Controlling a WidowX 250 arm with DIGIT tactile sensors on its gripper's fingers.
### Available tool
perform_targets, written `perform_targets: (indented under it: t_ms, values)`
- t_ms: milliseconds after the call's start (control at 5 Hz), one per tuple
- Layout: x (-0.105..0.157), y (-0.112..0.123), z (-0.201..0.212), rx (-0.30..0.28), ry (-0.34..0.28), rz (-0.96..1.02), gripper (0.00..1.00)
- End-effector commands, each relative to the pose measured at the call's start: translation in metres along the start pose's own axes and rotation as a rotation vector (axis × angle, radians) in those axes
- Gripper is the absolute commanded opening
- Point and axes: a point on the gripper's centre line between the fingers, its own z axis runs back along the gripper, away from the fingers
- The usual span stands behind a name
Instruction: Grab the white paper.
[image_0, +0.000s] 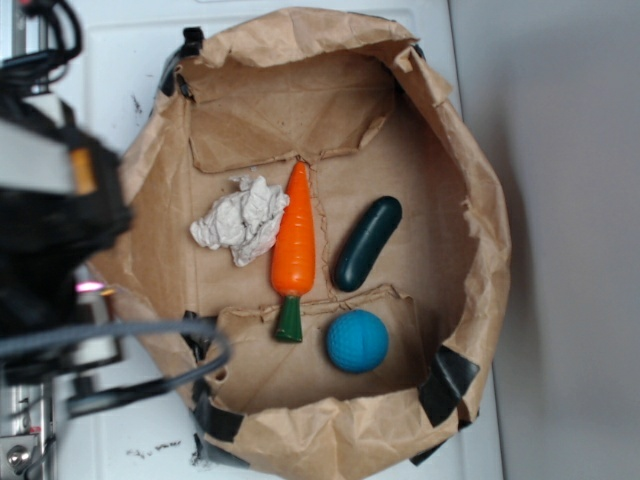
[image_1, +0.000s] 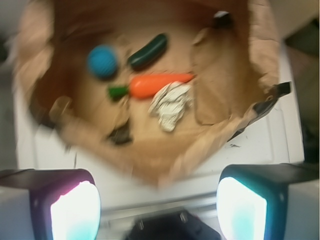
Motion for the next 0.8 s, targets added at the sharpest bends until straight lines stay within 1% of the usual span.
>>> perform_targets:
  t_ms: [0, 200, 600]
  values:
    - [0.058, 0.017, -0.009, -0.118, -0.031, -0.161, 1.0]
    - [0.054, 0.021, -0.035, -0.187, 0.06, -0.303, 1.0]
    - [0.054, 0.021, -0.035, -0.187, 0.06, -0.303, 1.0]
